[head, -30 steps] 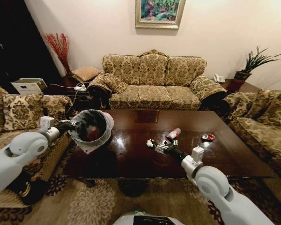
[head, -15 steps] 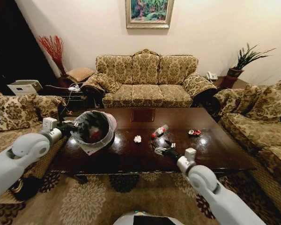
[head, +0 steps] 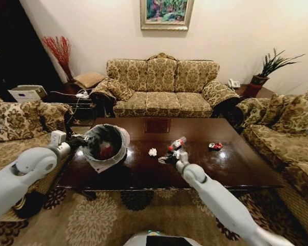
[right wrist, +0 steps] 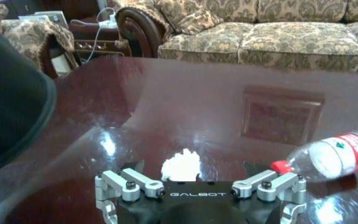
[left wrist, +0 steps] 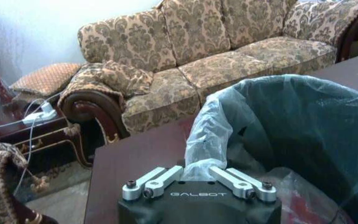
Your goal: Move to the front of the table and place the trash on the table into the trash bin.
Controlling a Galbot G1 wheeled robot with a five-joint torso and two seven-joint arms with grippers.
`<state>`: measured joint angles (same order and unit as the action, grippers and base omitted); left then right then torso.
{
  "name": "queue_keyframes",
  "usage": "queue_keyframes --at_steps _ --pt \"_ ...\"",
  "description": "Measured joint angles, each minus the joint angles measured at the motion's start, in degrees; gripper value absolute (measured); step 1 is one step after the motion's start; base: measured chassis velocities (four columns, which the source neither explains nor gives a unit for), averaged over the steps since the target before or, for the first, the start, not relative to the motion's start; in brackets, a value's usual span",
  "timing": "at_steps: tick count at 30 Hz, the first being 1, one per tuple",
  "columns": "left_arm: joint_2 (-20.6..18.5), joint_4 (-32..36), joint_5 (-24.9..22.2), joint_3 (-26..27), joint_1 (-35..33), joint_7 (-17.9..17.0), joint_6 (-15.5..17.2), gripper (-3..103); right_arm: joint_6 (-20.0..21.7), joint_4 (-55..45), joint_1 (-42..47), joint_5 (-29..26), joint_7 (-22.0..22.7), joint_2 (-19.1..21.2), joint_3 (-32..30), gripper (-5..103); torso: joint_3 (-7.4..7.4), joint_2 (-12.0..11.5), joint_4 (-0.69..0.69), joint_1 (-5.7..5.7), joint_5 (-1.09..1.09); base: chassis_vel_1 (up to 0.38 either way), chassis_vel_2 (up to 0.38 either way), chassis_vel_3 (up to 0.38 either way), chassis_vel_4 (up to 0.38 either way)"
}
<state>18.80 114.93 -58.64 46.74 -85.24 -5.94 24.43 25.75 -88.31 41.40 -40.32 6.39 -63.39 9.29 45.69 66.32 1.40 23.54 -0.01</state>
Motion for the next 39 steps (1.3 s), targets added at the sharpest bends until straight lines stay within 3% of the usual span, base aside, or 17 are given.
queue_keyframes --at_steps 4,16,26,36,39 --pt "0.0 -0.2 0.0 -0.1 0.1 0.0 0.0 2 0.0 2.4 -1.5 0.4 -0.4 -1.2 1.1 100 0.0 0.0 0.01 0.0 -0.02 0.0 0.0 0.0 0.0" --pt "0.3 -0.7 0.1 -0.6 -0.2 0.1 -0.4 2 -1.9 17.8 -7.1 5.8 -1.7 -11.7 3.3 100 -0.01 0.0 0.01 -0.01 0.0 0.0 0.0 0.0 0.0" --pt "0.0 -1.2 -0.2 -0.5 -0.1 0.1 -1.0 2 -3.0 23.9 -8.1 9.8 -2.3 -16.6 2.9 100 -0.01 0.0 0.0 -0.01 0.0 0.0 0.0 0.0 0.0" --pt "0.1 -1.5 0.0 -1.3 0.0 0.5 -1.4 2 -3.0 27.4 -8.1 10.5 -2.5 -17.3 1.6 101 -0.01 0.0 -0.01 -0.02 0.01 0.0 0.0 0.0 0.0" --pt "0.3 -1.5 0.2 -1.6 0.2 0.5 -1.6 2 -3.6 30.4 -8.8 11.1 -3.3 -18.1 1.0 93 -0.01 0.0 0.0 -0.01 0.01 0.0 0.0 0.0 0.0"
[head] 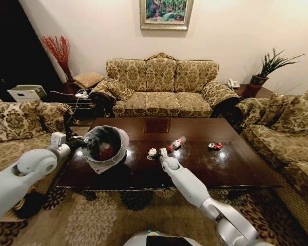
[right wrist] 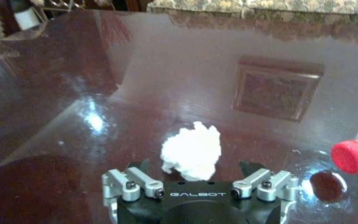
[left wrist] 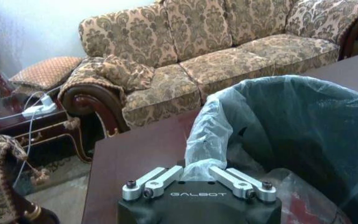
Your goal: Move to the front of the table and place the trash on the table into the trash bin.
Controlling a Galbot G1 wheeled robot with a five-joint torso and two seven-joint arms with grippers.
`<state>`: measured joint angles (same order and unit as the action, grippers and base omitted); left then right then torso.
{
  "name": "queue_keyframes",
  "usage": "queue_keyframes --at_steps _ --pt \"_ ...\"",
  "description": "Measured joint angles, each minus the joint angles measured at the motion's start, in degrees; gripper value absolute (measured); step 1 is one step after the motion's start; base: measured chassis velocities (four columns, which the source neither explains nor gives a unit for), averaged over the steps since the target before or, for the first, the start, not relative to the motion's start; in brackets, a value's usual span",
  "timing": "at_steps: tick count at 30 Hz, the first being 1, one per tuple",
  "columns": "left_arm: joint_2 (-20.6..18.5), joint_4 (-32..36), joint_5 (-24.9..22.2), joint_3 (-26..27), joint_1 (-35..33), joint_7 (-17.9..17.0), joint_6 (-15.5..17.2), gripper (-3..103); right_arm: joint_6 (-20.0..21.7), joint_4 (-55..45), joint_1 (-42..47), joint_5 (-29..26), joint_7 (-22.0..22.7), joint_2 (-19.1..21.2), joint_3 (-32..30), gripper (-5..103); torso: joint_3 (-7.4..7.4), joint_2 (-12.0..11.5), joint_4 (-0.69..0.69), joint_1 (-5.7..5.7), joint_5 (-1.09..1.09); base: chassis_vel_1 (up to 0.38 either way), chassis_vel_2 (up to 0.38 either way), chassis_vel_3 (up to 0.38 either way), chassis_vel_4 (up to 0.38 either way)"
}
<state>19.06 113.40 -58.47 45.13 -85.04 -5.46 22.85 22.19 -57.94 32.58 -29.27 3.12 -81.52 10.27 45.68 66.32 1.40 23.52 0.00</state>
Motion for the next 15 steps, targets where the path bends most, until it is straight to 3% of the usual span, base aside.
queue_keyframes --at_steps 2,4,5,7,8,15 --pt "0.0 0.0 0.0 0.0 0.0 0.0 -0.1 2 -0.3 1.2 -0.4 0.1 -0.3 -0.5 -0.3 83 0.0 0.0 0.0 0.0 0.0 0.0 0.0 0.0 0.0" --pt "0.0 0.0 0.0 0.0 0.0 0.0 -0.1 2 -0.3 1.3 -0.4 0.1 -0.4 -0.6 -0.3 83 0.0 0.0 0.01 0.0 0.0 0.0 0.0 0.0 0.0" --pt "0.0 -0.1 0.0 0.0 0.0 0.0 -0.2 2 -0.3 1.3 -0.5 0.1 -0.5 -0.7 -0.3 72 0.0 0.0 0.01 0.0 0.0 0.0 0.0 0.0 0.0" --pt "0.0 -0.1 0.0 0.0 0.0 0.0 -0.2 2 -0.3 1.4 -0.6 0.1 -0.6 -0.7 -0.3 66 0.0 0.0 0.01 0.0 0.0 0.0 0.0 0.0 0.0" --pt "0.1 -0.1 0.0 0.1 0.0 0.1 -0.3 2 -0.4 1.7 -0.7 0.2 -0.8 -0.9 -0.3 55 0.0 0.0 0.01 0.0 0.0 0.0 0.0 0.0 0.0" --pt "0.2 -0.2 0.1 0.1 0.0 0.1 -0.3 2 -0.4 2.0 -0.7 0.3 -1.1 -0.9 -0.3 34 0.0 0.0 0.0 0.0 0.0 0.0 0.0 0.0 0.0"
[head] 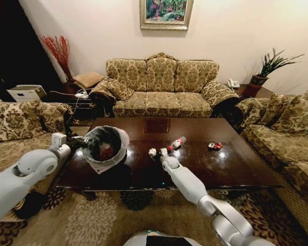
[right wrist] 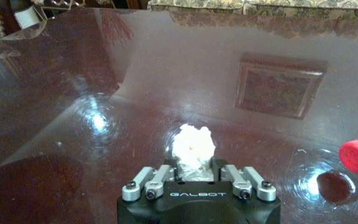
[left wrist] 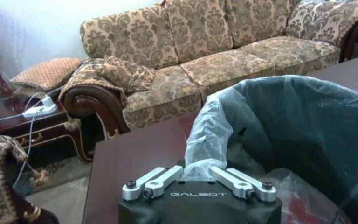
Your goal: Move to the front of the table and place the trash on the table into the trash bin.
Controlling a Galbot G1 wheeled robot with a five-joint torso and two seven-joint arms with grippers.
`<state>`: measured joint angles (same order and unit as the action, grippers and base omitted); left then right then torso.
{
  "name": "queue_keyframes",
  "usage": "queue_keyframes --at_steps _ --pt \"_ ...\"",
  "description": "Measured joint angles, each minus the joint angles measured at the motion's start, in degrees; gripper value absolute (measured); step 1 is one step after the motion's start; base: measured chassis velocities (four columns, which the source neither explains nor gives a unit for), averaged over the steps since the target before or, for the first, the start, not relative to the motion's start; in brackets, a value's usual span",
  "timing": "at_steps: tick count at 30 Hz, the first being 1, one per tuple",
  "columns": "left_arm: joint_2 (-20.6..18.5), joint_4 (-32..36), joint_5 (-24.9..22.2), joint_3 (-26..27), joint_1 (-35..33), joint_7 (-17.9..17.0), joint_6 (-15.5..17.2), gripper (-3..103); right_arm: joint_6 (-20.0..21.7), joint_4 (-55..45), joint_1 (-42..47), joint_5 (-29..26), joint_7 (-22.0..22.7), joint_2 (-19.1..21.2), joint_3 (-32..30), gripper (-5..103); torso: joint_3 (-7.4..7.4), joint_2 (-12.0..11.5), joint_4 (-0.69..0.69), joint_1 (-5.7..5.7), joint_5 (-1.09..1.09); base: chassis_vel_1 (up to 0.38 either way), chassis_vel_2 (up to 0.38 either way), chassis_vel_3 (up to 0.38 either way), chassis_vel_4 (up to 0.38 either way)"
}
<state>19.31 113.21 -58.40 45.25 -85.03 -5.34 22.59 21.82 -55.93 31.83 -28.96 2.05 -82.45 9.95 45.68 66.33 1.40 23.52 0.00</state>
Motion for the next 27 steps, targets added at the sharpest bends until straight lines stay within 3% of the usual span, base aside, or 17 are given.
queue_keyframes --at_steps 4,9,14,16,20,27 --pt "0.0 -0.2 0.0 0.0 0.0 0.1 0.0 2 0.0 -0.1 0.3 0.1 0.0 0.1 -0.2 13 0.0 0.0 0.0 0.0 0.0 0.0 0.0 0.0 0.0" --pt "-0.2 -0.2 0.0 0.0 0.1 0.1 -0.1 2 0.0 -0.8 0.6 0.0 0.0 0.4 -0.6 2 0.0 0.0 0.0 0.0 0.0 0.0 0.0 0.0 0.0" --pt "-0.3 -0.4 0.0 0.1 0.2 0.3 -0.2 2 0.2 -3.2 1.7 -0.5 0.2 1.1 -1.7 1 0.0 0.0 0.0 0.0 0.0 0.0 0.0 0.0 0.0" --pt "-0.2 -1.0 0.0 0.5 0.8 0.5 -0.5 2 -3.2 -10.9 4.4 2.3 -2.1 3.9 -4.0 1 0.0 0.0 0.02 0.0 0.01 0.0 0.0 0.0 0.0" --pt "-0.2 -1.9 0.2 0.7 1.0 0.9 -1.2 2 -4.9 -21.8 8.2 2.2 -3.9 8.2 -6.1 1 0.0 0.0 -0.02 0.0 0.0 0.0 0.0 0.0 0.0" --pt "0.2 -2.5 1.9 0.3 0.9 1.6 -1.9 2 -8.7 -40.4 12.7 -2.5 -9.0 15.8 -9.8 1 -0.01 0.0 -0.01 -0.01 0.01 0.0 0.0 0.0 0.0"
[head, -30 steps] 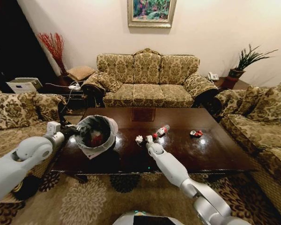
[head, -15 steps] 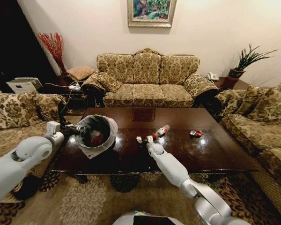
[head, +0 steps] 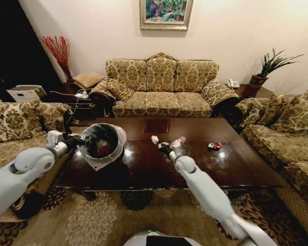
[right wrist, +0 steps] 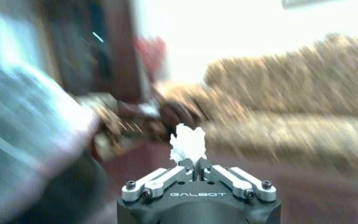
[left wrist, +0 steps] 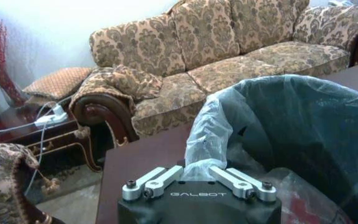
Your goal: Move to the front of the table and place the trash on the table into the trash bin.
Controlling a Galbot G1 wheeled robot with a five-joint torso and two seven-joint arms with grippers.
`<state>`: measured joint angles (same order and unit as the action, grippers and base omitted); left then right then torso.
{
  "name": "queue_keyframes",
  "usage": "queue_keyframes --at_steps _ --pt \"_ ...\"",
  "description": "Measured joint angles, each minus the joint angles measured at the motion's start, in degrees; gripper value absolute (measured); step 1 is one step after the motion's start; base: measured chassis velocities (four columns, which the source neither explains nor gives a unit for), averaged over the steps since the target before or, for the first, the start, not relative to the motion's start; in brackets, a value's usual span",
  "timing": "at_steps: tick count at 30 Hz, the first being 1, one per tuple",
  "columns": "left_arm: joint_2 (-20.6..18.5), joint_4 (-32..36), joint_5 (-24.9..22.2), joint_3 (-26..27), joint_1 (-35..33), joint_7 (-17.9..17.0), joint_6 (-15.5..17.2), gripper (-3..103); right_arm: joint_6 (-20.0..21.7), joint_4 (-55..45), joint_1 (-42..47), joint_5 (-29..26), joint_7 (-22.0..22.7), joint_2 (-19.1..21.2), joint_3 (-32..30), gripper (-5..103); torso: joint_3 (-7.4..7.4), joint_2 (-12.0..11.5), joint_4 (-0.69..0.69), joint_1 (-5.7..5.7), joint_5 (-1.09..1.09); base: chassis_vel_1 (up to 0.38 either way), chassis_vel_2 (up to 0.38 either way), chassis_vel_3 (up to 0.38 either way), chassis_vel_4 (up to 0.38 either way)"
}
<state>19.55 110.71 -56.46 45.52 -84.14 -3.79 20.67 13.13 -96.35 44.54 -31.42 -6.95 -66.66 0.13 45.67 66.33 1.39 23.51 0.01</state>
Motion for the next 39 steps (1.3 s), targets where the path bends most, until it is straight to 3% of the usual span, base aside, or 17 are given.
queue_keyframes --at_steps 1,6,11,16,21,23,25,28,31,32,34,38,39 --pt "0.4 0.8 0.0 -0.1 -0.3 0.0 0.0 2 -2.6 -5.6 0.1 -2.4 -3.0 1.4 -0.7 1 0.0 0.0 0.01 0.0 -0.03 0.0 0.0 0.0 0.0" --pt "0.7 2.7 -0.1 -0.3 -0.3 0.0 -0.1 2 -4.5 -14.3 -0.7 -9.3 -6.9 2.7 -0.1 1 0.0 0.0 0.02 0.0 -0.01 0.0 0.0 0.0 0.0" --pt "1.0 5.3 -0.1 -1.3 0.0 0.4 -0.1 2 -4.3 -16.7 -7.2 -16.5 -8.2 2.7 8.1 1 0.0 0.0 0.02 0.0 -0.01 0.0 0.0 0.0 0.0" --pt "1.1 6.8 0.4 -1.7 0.0 0.8 -0.1 2 -3.7 -13.5 -12.1 -17.0 -7.5 1.0 14.5 1 0.01 0.0 0.02 0.02 -0.02 0.0 0.0 0.0 0.0" --pt "0.8 7.6 0.8 -1.5 0.0 1.2 -0.1 2 -2.4 -8.8 -15.9 -12.1 -4.9 -1.3 19.1 1 0.01 0.0 0.03 0.01 -0.02 0.0 0.0 0.0 0.0" --pt "0.8 7.7 0.8 -1.5 -0.1 1.3 -0.1 2 -1.4 -7.9 -16.7 -11.1 -3.4 -2.2 20.5 11 0.01 0.0 0.02 0.02 -0.02 0.0 0.0 0.0 0.0" --pt "0.8 7.7 0.8 -1.4 -0.2 1.3 -0.1 2 -1.2 -7.8 -16.8 -10.9 -3.1 -2.4 20.8 11 0.01 0.0 0.01 0.02 -0.02 0.0 0.0 0.0 0.0" --pt "1.1 7.7 0.8 -1.4 -0.3 1.3 -0.1 2 -0.6 -7.6 -17.0 -10.6 -2.6 -2.6 21.6 27 0.01 0.0 0.02 0.01 -0.02 0.0 0.0 0.0 0.0" --pt "1.1 7.7 0.8 -1.4 -0.4 1.3 -0.1 2 -0.9 -7.5 -17.0 -10.7 -2.2 -2.6 21.9 33 0.01 0.0 0.02 0.01 -0.01 0.0 0.0 0.0 0.0" --pt "1.1 7.7 0.8 -1.4 -0.4 1.4 -0.1 2 -1.1 -7.5 -17.0 -10.7 -2.2 -2.7 22.0 43 0.01 0.0 0.01 0.01 -0.01 0.0 0.0 0.0 0.0" --pt "1.1 7.7 0.8 -1.3 -0.4 1.4 -0.1 2 -1.3 -7.5 -17.0 -10.7 -2.2 -2.7 22.1 43 0.01 0.0 0.01 0.01 -0.01 0.0 0.0 0.0 0.0" --pt "1.2 7.7 0.8 -1.3 -0.4 1.4 -0.1 2 -1.7 -7.5 -17.0 -10.7 -2.2 -2.7 22.1 65 0.01 0.0 0.01 0.01 -0.01 0.0 0.0 0.0 0.0" --pt "1.2 7.7 0.8 -1.3 -0.4 1.4 -0.1 2 -1.7 -7.5 -17.0 -10.7 -2.2 -2.7 22.1 65 0.01 0.0 0.01 0.01 -0.01 0.0 0.0 0.0 0.0"
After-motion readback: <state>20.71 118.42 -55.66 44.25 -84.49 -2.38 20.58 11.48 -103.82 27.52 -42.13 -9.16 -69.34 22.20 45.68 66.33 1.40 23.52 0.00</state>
